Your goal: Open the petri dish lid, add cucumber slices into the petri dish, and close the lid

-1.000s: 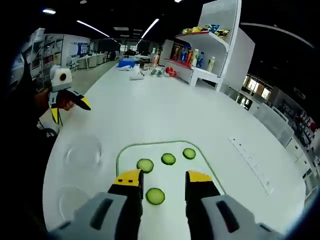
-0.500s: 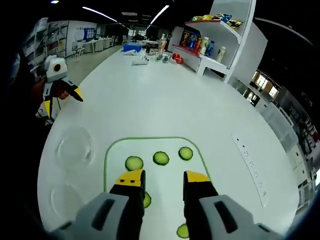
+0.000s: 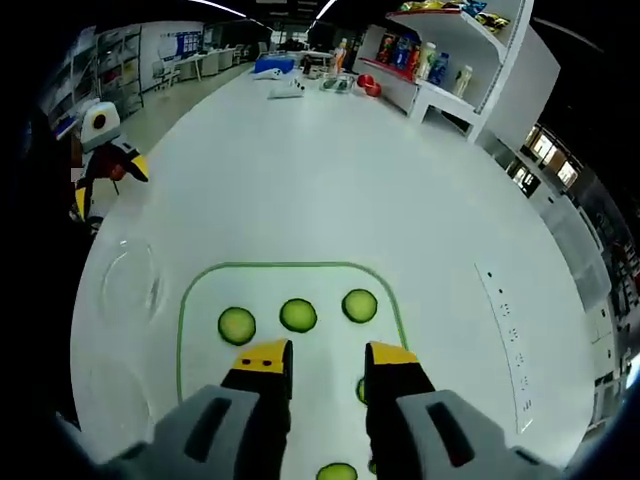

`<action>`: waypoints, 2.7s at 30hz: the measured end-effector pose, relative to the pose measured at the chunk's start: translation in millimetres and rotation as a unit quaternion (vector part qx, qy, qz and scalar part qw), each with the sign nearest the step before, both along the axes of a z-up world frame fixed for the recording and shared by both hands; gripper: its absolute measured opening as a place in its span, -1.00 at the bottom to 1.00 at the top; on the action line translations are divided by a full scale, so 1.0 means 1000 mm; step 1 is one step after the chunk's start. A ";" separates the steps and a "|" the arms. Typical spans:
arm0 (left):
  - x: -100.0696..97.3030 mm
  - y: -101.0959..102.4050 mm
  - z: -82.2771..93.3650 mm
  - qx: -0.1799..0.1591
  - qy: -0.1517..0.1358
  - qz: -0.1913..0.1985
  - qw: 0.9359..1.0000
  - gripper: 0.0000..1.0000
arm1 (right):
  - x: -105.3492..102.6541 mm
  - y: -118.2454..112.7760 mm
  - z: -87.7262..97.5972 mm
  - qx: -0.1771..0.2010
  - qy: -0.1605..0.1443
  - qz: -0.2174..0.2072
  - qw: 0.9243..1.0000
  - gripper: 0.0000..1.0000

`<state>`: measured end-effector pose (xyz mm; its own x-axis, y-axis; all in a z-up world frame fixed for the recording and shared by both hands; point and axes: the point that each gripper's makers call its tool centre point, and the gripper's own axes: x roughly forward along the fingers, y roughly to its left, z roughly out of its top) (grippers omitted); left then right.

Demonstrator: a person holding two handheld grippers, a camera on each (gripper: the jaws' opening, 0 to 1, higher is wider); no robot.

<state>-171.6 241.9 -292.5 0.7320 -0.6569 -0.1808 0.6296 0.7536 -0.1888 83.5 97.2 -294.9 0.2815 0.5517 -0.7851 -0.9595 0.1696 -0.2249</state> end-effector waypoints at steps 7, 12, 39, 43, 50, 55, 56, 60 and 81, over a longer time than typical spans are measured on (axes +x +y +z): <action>0.002 0.005 -0.001 -0.006 0.002 0.006 1.000 0.30 | 0.013 0.011 -0.009 -0.027 0.024 0.006 0.999 -0.42; 0.001 0.007 -0.004 -0.003 0.005 0.004 1.000 0.29 | 0.017 0.020 -0.016 -0.045 0.040 0.012 0.998 -0.42; 0.005 0.029 -0.004 -0.009 0.000 0.014 1.000 0.29 | 0.033 0.038 -0.042 -0.086 0.085 -0.029 0.992 -0.50; 0.006 0.032 -0.004 -0.011 -0.001 0.017 1.000 0.28 | 0.032 0.037 -0.045 -0.085 0.095 -0.032 0.991 -0.50; 0.006 0.033 -0.008 -0.012 0.004 0.017 1.000 0.28 | 0.032 0.037 -0.047 -0.076 0.121 -0.045 0.989 -0.58; 0.005 0.034 -0.009 -0.014 0.006 0.020 1.000 0.28 | 0.033 0.036 -0.047 -0.073 0.123 -0.052 0.988 -0.60; 0.005 0.034 -0.009 -0.014 0.006 0.020 1.000 0.28 | 0.033 0.036 -0.047 -0.073 0.123 -0.052 0.988 -0.61; 0.004 0.034 -0.010 -0.014 0.006 0.021 1.000 0.28 | 0.031 0.037 -0.046 -0.075 0.121 -0.054 0.988 -0.62; -0.001 0.032 -0.006 -0.012 0.004 0.022 1.000 0.28 | 0.019 0.027 -0.028 -0.073 0.110 -0.045 0.990 -0.61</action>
<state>-172.5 274.0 -298.7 0.7588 -0.6284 -0.1716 0.5942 0.7756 -0.2130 102.3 124.3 -323.2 0.1384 0.4079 -0.9025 -0.9703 0.2383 -0.0412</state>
